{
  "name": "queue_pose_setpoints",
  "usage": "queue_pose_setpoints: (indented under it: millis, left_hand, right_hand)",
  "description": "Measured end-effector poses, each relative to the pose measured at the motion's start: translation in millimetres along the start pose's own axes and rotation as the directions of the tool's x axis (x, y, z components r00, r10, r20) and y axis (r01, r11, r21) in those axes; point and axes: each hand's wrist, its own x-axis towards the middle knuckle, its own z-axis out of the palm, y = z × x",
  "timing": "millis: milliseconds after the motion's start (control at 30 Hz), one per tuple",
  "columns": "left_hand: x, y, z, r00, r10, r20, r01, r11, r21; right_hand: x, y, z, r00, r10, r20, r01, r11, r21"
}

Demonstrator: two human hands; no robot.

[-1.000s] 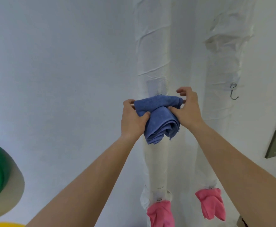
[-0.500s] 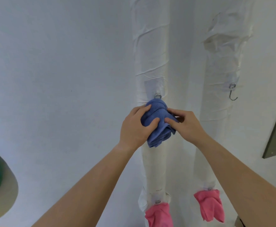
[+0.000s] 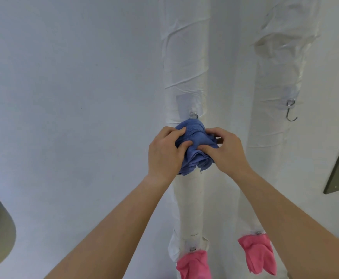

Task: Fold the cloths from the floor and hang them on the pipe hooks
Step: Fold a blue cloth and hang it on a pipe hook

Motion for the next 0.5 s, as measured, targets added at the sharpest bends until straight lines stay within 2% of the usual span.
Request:
queue_pose_setpoints:
  millis: [100,200,300,500]
  left_hand:
    - [-5.6,-6.5,-9.4,0.995,0.046,0.088,-0.043,0.999,-0.026]
    - [-8.5,-15.3,-18.1,0.978,0.099,0.183,-0.088,0.994,-0.07]
    - [-5.9,-20.2,-16.1,0.979,0.121,0.164,-0.115,0.992,-0.043]
    - [4.7,-23.9,6.1,0.983,0.182,-0.032,-0.181,0.983,0.03]
  right_hand:
    - [-3.4,2.7,-1.9,0.999,-0.046,0.025,0.048,0.995,-0.082]
    - [-5.2,6.4,-9.3,0.99,-0.047,0.136,0.059,0.995,-0.082]
    - [-4.4,10.3,-12.3,0.981,-0.038,0.189,0.052,0.996,-0.066]
    - [-0.2,11.9,9.1,0.992,-0.117,-0.045,0.113,0.99,-0.09]
